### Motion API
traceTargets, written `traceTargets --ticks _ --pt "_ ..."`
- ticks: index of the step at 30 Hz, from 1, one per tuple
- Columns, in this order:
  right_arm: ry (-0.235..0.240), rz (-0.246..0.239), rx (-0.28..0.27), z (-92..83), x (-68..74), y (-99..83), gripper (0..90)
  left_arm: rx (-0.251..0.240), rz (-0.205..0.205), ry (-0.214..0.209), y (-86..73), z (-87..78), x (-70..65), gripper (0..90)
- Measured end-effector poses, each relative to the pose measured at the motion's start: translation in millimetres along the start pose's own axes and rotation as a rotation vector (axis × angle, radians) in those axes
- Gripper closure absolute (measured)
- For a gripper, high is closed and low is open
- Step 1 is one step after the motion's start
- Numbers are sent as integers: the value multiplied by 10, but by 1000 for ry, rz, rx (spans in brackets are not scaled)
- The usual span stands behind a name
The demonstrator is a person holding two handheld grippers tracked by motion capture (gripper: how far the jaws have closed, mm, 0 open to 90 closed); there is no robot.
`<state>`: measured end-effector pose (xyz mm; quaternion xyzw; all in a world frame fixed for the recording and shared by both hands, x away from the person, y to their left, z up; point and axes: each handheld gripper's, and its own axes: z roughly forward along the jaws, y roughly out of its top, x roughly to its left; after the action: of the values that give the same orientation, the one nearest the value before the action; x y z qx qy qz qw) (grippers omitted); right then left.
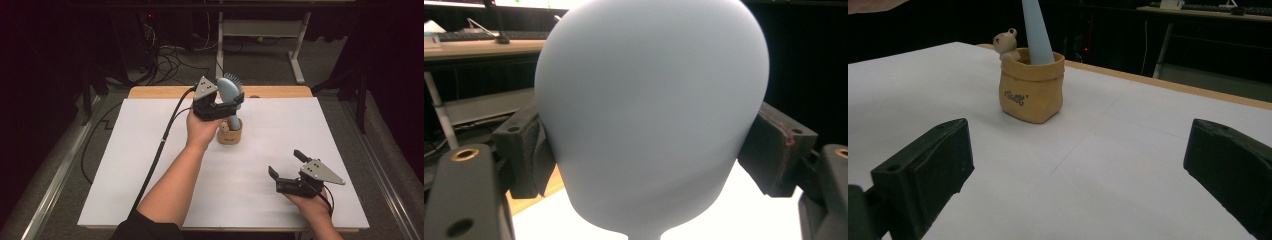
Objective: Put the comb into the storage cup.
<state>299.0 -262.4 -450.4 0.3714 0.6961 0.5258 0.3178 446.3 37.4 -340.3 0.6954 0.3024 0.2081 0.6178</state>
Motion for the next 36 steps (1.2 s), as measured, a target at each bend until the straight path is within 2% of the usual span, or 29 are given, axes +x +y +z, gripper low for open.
traceTargets --ticks 2,8,14,21,27,36 --pt "1 0 -1 3 -1 -2 4 -16 -6 1 -27 2 0 203" --pt "2 -1 1 3 3 -1 4 -18 -10 3 -25 6 13 202" --pt "1 -5 0 4 -1 -3 4 8 5 21 -50 11 39 202" --pt "4 -4 1 7 1 -4 4 31 -15 17 -193 85 53 202" --pt "4 -3 -1 0 -2 -3 4 40 -48 16 -291 124 88 202" --pt "7 -9 0 9 10 -4 4 23 -73 20 -372 125 94 201"
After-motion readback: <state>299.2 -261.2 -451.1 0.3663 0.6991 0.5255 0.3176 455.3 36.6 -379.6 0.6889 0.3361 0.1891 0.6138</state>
